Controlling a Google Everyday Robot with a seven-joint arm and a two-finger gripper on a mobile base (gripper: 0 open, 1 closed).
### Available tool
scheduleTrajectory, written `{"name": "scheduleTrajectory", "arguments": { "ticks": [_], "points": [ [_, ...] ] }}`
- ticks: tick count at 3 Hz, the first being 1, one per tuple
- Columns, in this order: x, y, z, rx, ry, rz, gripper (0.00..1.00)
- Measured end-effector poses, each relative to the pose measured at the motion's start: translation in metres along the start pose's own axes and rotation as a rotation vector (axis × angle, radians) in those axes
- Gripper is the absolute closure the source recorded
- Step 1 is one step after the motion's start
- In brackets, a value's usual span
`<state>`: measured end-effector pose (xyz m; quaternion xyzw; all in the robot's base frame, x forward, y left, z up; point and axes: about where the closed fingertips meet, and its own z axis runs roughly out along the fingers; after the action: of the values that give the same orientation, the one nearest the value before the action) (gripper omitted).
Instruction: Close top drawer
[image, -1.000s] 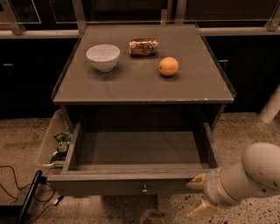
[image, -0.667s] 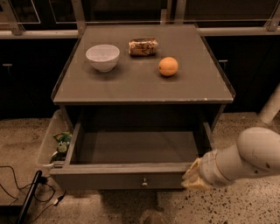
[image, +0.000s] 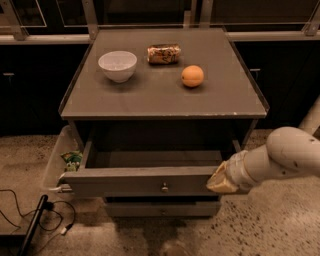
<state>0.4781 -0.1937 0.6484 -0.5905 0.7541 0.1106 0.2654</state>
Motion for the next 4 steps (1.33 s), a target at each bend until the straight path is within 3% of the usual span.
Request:
{"name": "scheduleTrajectory", "arguments": {
  "ticks": [1, 3, 4],
  "points": [
    [-0.0001, 0.0022, -0.0007, 0.0, 0.0, 0.0, 0.82],
    [-0.0001, 0.0023, -0.0006, 0.0, 0.0, 0.0, 0.36],
    [0.0027, 0.0067, -0.0013, 0.007, -0.017, 0.033, 0.13]
  ]
}}
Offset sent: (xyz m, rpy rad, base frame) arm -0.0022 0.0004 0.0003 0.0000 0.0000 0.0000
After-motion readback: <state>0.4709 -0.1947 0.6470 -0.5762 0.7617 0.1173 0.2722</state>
